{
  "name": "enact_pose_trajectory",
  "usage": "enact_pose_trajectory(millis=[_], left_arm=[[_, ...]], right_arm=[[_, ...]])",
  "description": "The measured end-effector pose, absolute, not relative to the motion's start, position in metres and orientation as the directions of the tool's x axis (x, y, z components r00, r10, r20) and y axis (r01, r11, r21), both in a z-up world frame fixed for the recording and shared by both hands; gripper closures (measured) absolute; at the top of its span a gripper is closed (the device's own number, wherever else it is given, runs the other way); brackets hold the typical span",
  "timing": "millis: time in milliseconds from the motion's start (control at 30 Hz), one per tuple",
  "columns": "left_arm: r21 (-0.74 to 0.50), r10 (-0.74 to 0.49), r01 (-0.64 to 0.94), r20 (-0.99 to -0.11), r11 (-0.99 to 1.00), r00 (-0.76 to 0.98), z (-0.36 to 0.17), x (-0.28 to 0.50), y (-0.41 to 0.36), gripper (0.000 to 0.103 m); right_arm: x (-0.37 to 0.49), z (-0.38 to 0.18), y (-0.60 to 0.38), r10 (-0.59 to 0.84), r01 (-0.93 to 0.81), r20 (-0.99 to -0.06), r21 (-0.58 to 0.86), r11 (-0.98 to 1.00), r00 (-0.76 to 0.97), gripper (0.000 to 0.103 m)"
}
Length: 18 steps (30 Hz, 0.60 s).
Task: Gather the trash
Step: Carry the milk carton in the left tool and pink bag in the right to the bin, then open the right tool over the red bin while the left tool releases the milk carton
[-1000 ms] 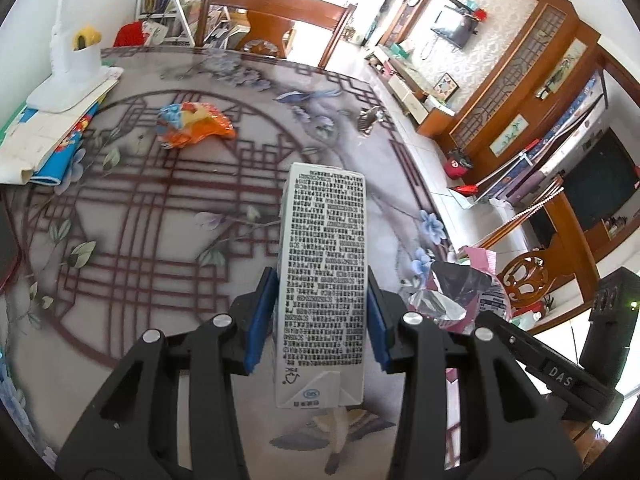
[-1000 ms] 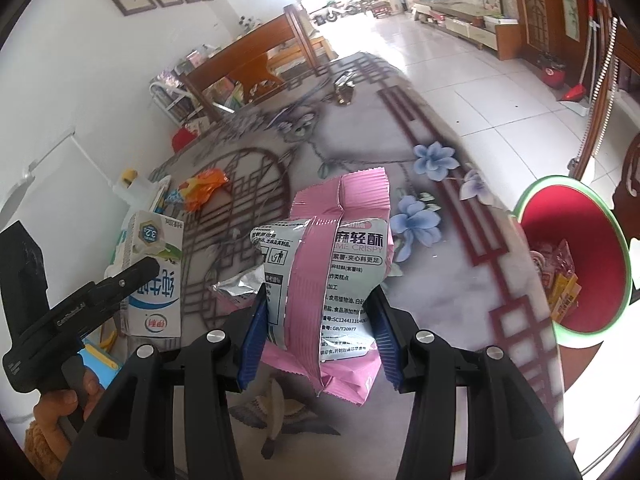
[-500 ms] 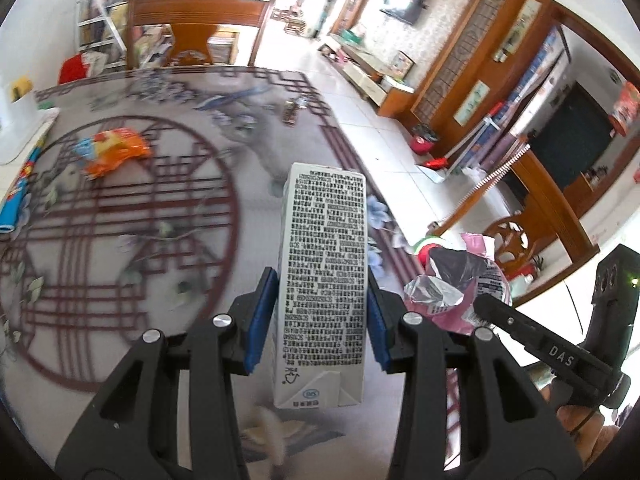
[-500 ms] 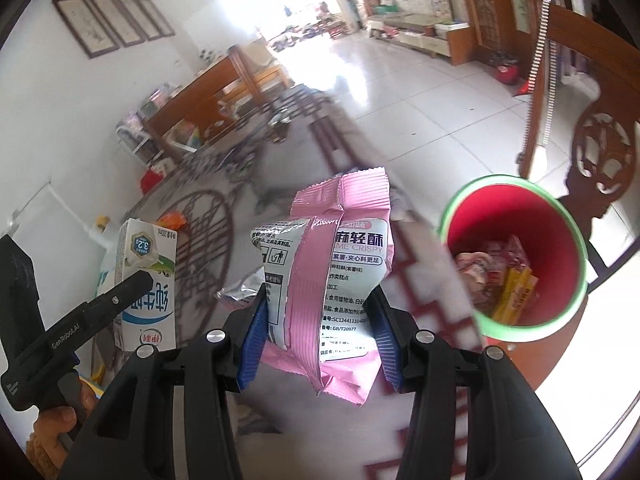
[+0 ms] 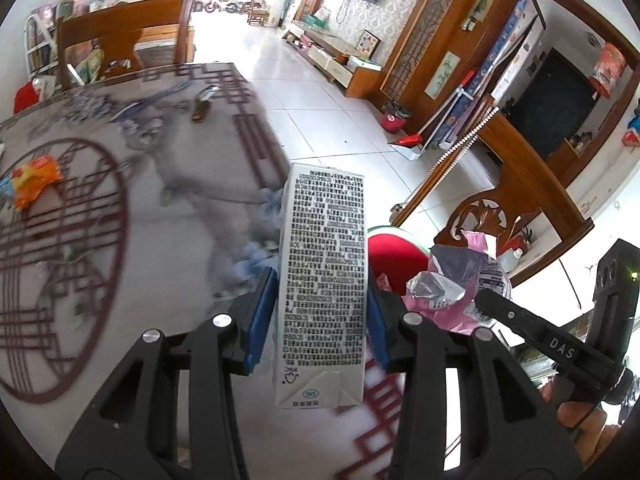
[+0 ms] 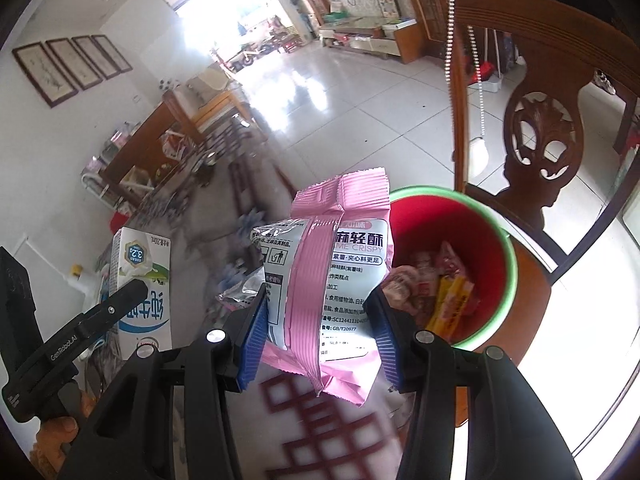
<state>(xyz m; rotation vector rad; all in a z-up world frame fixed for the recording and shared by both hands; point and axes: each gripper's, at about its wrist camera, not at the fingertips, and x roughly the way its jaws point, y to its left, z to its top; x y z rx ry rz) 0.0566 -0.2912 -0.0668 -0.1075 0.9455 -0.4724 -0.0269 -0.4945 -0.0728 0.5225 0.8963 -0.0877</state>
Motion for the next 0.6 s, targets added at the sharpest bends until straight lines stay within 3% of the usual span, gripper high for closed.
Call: enact_pose_trajectory(millis=[600], left_arm=[[-0.38,-0.49,0.361,-0.823,0.851,0.287,-0.121,0.086,-0.406,0.063]], right_arm=[[-0.009,-0.081,-0.589,0.138,0.305,-0.788,0.385,0.871,0.599,0.057]])
